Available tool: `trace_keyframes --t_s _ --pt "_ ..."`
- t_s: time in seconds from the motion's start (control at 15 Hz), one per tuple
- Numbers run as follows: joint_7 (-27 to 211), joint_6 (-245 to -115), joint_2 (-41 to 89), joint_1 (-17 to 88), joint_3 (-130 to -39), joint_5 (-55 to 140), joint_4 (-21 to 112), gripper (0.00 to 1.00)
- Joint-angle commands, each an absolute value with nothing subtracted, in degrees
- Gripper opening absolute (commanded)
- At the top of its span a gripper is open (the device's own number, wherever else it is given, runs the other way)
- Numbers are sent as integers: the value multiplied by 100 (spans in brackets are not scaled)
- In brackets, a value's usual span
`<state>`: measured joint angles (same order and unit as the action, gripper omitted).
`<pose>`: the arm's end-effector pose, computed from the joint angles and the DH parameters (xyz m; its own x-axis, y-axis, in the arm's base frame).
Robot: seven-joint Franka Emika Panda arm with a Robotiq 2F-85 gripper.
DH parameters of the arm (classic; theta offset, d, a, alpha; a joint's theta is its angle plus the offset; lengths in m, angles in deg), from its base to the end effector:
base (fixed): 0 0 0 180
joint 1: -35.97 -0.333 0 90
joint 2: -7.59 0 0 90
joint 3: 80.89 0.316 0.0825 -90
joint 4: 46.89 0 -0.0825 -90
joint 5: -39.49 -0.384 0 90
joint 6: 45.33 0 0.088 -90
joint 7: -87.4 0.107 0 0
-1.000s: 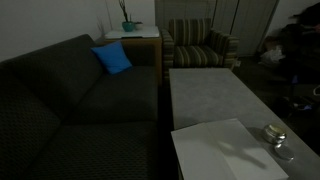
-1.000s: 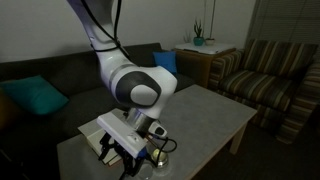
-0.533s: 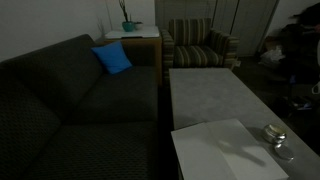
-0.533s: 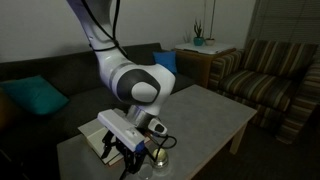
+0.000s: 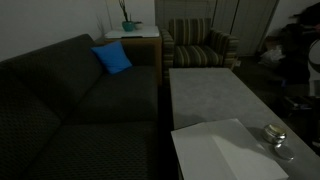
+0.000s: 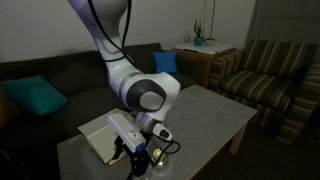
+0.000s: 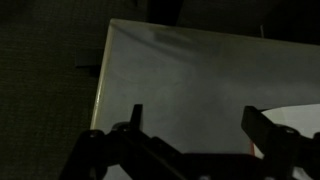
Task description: Close the candle tin
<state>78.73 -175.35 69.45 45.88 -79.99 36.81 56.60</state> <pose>0.4987 -0.0763 -0.0795 0.8228 -0.0070 -0.5683 -0.0861 -0.9899 -0.1126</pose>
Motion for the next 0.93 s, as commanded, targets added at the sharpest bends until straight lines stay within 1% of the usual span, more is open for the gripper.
trace_keyframes --t_s 0.0,0.07,0.13,0.33,0.87 --pt "7720 -17190 7717 4580 -7959 3706 4838 100" --pt "7477 -17189 7882 4657 -7874 3734 4691 100" --pt "7730 -17392 7507 4568 -7974 3677 5140 100" --pt "7588 -17339 7881 4576 -7925 3688 4787 100" --pt "7575 -17298 7903 4577 -7924 3688 4705 100"
